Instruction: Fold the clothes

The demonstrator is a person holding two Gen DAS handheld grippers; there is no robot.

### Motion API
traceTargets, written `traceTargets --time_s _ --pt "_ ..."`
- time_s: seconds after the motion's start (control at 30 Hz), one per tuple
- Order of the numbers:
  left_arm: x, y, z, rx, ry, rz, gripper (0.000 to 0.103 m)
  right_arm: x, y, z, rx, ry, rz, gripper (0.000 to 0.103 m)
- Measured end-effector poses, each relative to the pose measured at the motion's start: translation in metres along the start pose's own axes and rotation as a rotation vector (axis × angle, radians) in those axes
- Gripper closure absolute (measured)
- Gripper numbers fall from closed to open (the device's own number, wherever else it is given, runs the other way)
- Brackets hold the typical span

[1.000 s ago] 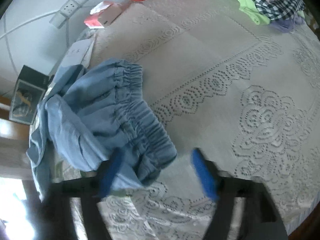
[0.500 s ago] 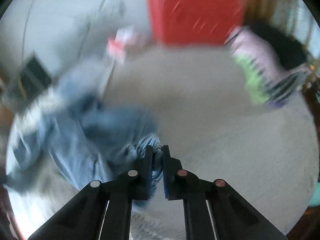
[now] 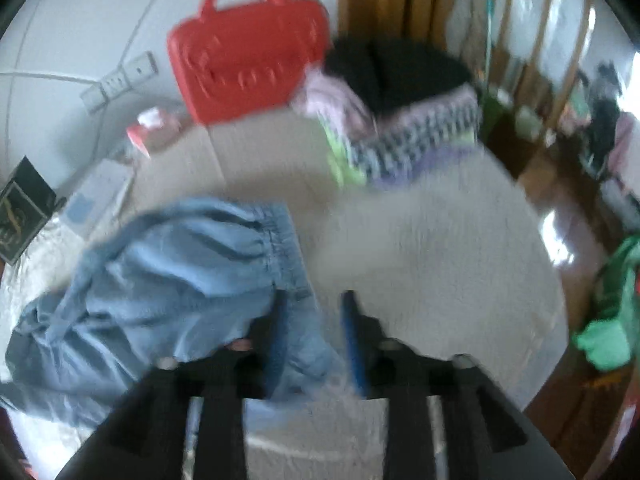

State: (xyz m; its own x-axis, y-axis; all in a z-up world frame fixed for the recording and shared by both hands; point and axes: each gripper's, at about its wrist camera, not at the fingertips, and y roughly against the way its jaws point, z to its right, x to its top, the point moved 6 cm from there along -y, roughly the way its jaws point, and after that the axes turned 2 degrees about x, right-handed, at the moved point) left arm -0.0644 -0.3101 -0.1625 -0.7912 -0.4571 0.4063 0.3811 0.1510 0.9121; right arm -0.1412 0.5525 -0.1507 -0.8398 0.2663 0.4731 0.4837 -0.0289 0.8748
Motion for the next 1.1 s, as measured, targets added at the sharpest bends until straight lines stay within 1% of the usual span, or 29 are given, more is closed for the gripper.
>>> traceTargets --time_s 0.07,0.13,0.23,0.27,0.3,0.33,0.37,0.4,0.43,0.47,0.53,0.57,0.6,0.63,0.73,0.83,0.9,0.97,1.0,1.03,1.07,1.1 --pt "-0.013 -0.008 0.004 -0.015 0.004 -0.037 0.1 -0.012 -0.007 0.005 0.037 -0.04 -0.034 0.059" --pt "-0.019 -0.014 0.011 -0.015 -0.006 -0.054 0.1 -0.023 -0.015 0.01 0.074 -0.076 -0.069 0.059" --pt "-0.021 -0.016 0.017 -0.004 -0.018 -0.058 0.098 -0.038 -0.026 0.01 0.084 -0.087 -0.121 0.059" --pt "-0.021 -0.017 0.019 -0.007 -0.019 -0.058 0.091 -0.043 -0.029 0.01 0.082 -0.091 -0.135 0.059" --pt "-0.019 -0.017 0.021 -0.009 -0.021 -0.056 0.076 -0.047 -0.032 0.01 0.079 -0.095 -0.145 0.059" --pt "-0.017 -0.018 0.023 -0.012 -0.027 -0.055 0.067 -0.05 -0.035 0.01 0.08 -0.102 -0.154 0.057" --pt "-0.015 -0.019 0.025 -0.018 -0.031 -0.056 0.041 -0.053 -0.039 0.01 0.087 -0.111 -0.166 0.054" --pt "-0.012 -0.022 0.028 -0.029 -0.031 -0.06 0.019 -0.056 -0.042 0.01 0.096 -0.118 -0.182 0.044" --pt "-0.01 -0.024 0.028 -0.032 -0.021 -0.062 0.015 -0.059 -0.045 0.01 0.101 -0.125 -0.194 0.033" --pt "-0.007 -0.026 0.027 -0.033 -0.008 -0.067 0.015 -0.061 -0.048 0.011 0.103 -0.132 -0.201 0.033" --pt "-0.007 -0.036 0.021 -0.015 0.047 -0.103 0.015 -0.065 -0.053 0.013 0.106 -0.149 -0.214 0.033" --pt "-0.008 -0.042 0.016 -0.009 0.077 -0.124 0.018 -0.067 -0.054 0.014 0.103 -0.157 -0.218 0.033" --pt "-0.01 -0.047 0.011 0.002 0.094 -0.142 0.026 -0.069 -0.055 0.015 0.099 -0.163 -0.222 0.034" --pt "-0.012 -0.052 0.007 0.016 0.101 -0.147 0.028 -0.069 -0.056 0.016 0.096 -0.171 -0.225 0.035" --pt "-0.016 -0.066 -0.005 0.055 0.124 -0.158 0.028 -0.069 -0.059 0.021 0.092 -0.206 -0.232 0.035" --pt "-0.02 -0.082 -0.014 0.087 0.145 -0.174 0.028 -0.067 -0.067 0.026 0.068 -0.227 -0.25 0.034" --pt "-0.029 -0.093 -0.011 0.083 0.144 -0.201 0.028 -0.067 -0.075 0.028 0.043 -0.238 -0.268 0.034" --pt "-0.038 -0.1 -0.007 0.077 0.128 -0.22 0.03 -0.064 -0.074 0.022 0.022 -0.206 -0.249 0.032" --pt "-0.04 -0.099 -0.005 0.085 0.108 -0.217 0.041 -0.062 -0.074 0.018 0.013 -0.187 -0.237 0.032" --pt "-0.041 -0.097 -0.003 0.094 0.087 -0.214 0.055 -0.061 -0.073 0.014 0.003 -0.168 -0.225 0.044" --pt "-0.043 -0.096 -0.002 0.102 0.067 -0.211 0.091 -0.059 -0.072 0.01 -0.007 -0.148 -0.213 0.071" --pt "-0.043 -0.093 -0.001 0.107 0.053 -0.205 0.098 -0.057 -0.071 0.006 -0.017 -0.129 -0.201 0.075"
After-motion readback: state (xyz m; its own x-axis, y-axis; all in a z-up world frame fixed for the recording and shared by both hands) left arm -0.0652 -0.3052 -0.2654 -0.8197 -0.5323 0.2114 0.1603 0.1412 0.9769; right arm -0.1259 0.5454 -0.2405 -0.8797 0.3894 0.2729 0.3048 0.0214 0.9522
